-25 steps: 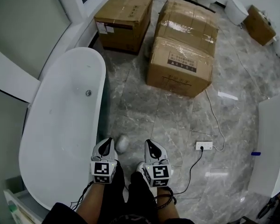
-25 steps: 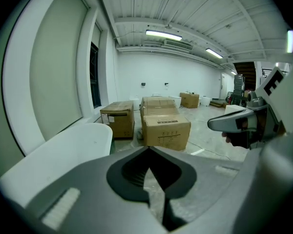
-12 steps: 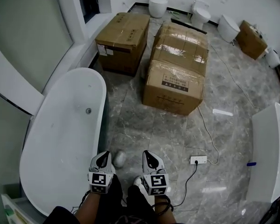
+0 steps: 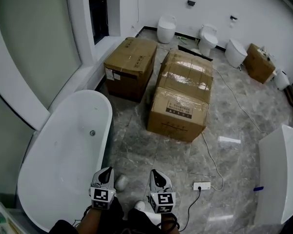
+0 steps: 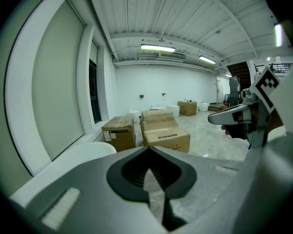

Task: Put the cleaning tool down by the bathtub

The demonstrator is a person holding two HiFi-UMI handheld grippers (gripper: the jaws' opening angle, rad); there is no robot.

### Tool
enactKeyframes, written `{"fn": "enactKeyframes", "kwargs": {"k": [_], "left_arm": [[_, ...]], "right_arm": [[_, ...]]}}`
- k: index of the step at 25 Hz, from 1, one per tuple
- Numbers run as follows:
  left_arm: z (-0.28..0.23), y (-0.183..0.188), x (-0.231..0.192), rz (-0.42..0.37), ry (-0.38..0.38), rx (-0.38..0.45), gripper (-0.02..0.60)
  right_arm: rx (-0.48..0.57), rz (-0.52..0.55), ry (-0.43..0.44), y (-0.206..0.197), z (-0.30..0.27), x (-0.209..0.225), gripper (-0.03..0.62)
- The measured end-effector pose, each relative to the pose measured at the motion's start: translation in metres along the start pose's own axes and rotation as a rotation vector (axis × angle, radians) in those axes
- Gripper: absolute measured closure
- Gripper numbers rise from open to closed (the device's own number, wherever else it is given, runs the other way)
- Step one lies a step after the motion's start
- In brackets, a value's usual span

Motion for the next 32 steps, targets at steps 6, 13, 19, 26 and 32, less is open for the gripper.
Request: {"fn": "enactKeyframes", "kwargs": {"k": [6,13,19,26,32], "left_arm": [[0.005,0.027,0.001,0.026,0.027,0.072,0.581],[0.016,0.046,0.007,0.0,0.031,0.113,0.581],[0.017,0.045,0.002,0.032,0.047,0.165,0.581],[0.029,0.081,0.007,-0.004,0.031,0.197,0.581],[0.034,0.092,0.008,-0.03,0.024,0.229,0.581]], "right_arm": [[0.064,0.038,-0.009,0.03,0.011,0.012,0.574],[0.103,0.054,-0.017,0.056,0.023,0.022,0.576],[0.145,0.062,-0.023,0.076,0.029,0.025,0.576],[0.21,0.07,-0.002,0.099,0.04,0.023,0.576],[0.215,0.088,0.001,0.101,0.042,0.022,0.577]]}}
Point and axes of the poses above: the fingertips, and each gripper's own axes: z backward along the fingers, x to its right, y out of its top, the point moved 6 cm from there along z, backward along the fingers, and after that the axes turned 6 degrees about z, right-handed, at the moved point
